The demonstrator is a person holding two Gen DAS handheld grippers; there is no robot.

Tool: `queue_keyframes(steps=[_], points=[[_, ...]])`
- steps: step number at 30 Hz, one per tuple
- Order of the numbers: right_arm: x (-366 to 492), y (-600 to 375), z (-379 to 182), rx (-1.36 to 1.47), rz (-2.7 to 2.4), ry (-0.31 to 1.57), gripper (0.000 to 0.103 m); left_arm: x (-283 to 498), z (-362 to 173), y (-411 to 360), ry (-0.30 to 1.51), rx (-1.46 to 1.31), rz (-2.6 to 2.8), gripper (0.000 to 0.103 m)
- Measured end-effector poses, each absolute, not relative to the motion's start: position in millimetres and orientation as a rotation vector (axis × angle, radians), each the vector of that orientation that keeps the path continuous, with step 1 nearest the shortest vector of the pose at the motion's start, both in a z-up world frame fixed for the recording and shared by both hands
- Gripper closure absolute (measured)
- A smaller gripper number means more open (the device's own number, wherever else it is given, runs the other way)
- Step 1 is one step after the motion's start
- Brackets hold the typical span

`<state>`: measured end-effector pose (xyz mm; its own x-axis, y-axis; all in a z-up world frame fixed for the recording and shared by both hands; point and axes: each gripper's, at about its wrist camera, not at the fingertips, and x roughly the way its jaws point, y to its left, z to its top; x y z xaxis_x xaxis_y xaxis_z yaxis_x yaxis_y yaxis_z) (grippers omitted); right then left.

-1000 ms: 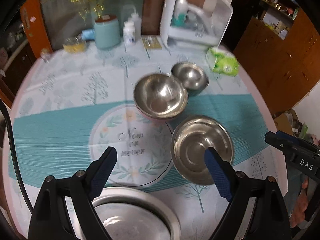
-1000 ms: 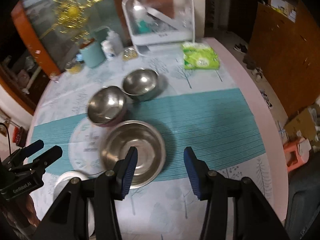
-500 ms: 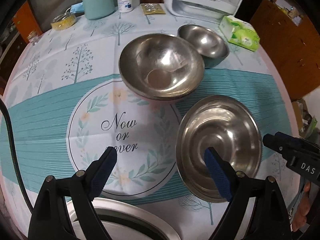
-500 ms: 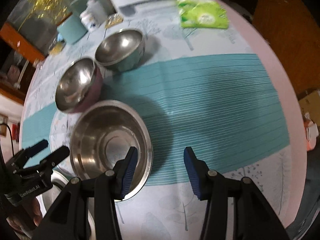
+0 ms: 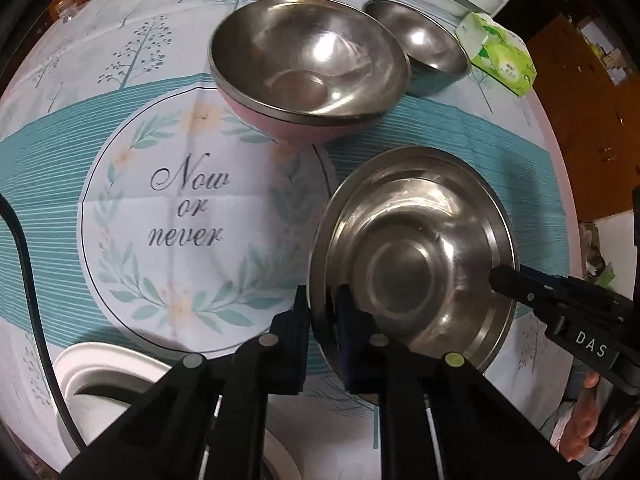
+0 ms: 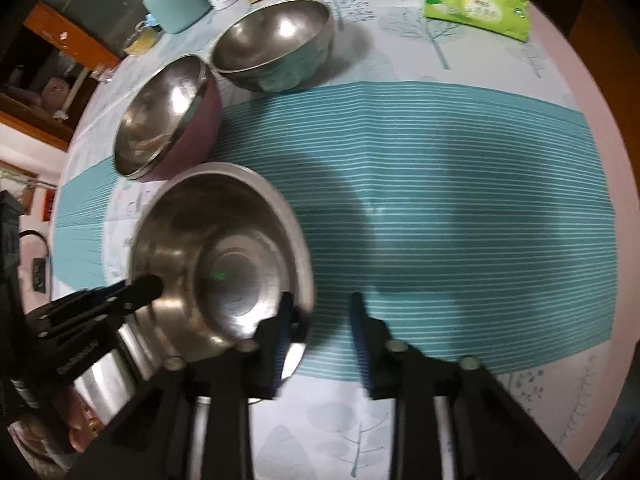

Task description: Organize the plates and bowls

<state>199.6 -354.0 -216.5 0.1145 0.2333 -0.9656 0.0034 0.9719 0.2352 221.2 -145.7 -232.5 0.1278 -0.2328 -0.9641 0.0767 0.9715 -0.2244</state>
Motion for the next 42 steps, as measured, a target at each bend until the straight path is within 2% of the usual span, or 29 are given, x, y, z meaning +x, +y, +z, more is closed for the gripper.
queue_keyframes(steps=[1, 9, 20, 28, 42], points=[[199, -353, -215, 0.198, 0.182, 1.451, 0.093, 220, -232, -147, 1.428, -0.125, -0.225, 0.093], [189, -356, -207, 0.178, 0.19, 1.443, 0.093, 209, -231, -156, 1.443, -0.188, -0.219, 0.093], [165, -377, -159, 0.207, 0.21, 1.351, 0.093, 182, -171, -174, 1.334, -0.155, -0.253, 0.093], [124, -388, -134, 0.246, 0.261, 1.294, 0.093, 142, -147, -176, 1.298, -0.141, -0.29, 0.093], [42, -390, -159, 0.2, 0.289, 1.342, 0.092, 61, -184, -184, 1.351, -0.078, -0.307, 0.092]])
